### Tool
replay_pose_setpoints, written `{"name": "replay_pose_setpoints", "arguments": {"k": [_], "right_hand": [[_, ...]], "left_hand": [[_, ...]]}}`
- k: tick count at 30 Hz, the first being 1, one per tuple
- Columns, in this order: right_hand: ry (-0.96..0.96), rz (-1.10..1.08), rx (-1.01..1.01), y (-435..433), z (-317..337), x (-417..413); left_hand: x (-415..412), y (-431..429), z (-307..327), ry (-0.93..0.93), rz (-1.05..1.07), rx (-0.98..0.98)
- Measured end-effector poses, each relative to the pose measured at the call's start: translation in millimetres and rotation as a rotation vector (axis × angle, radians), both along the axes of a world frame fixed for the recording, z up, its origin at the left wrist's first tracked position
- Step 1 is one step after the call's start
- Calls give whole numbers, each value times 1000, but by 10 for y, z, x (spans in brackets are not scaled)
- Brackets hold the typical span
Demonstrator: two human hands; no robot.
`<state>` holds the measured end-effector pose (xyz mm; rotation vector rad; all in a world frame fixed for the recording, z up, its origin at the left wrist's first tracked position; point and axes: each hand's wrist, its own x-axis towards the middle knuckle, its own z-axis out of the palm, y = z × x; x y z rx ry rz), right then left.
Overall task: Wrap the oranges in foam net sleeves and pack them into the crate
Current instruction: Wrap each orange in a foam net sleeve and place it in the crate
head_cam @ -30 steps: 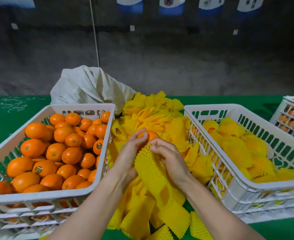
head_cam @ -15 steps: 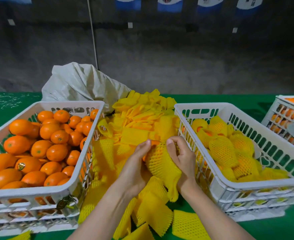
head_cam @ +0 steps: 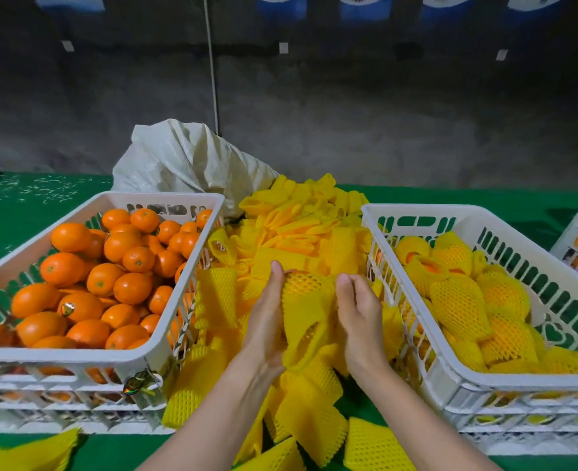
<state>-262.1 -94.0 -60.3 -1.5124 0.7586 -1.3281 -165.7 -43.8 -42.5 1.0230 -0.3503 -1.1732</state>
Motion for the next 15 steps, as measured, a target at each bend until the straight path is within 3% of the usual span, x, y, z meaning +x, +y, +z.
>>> {"name": "replay_pose_setpoints", "arguments": {"k": [4,8,15], "right_hand": [[9,68,150,-162,111,-4],[59,69,87,-243,180,42],[78,136,110,-217,265,93]], "left_hand": [[58,11,-51,65,-144,-57],[137,-3,-86,3,-197,-60],[193,14,-15,127,-261,-162]]}}
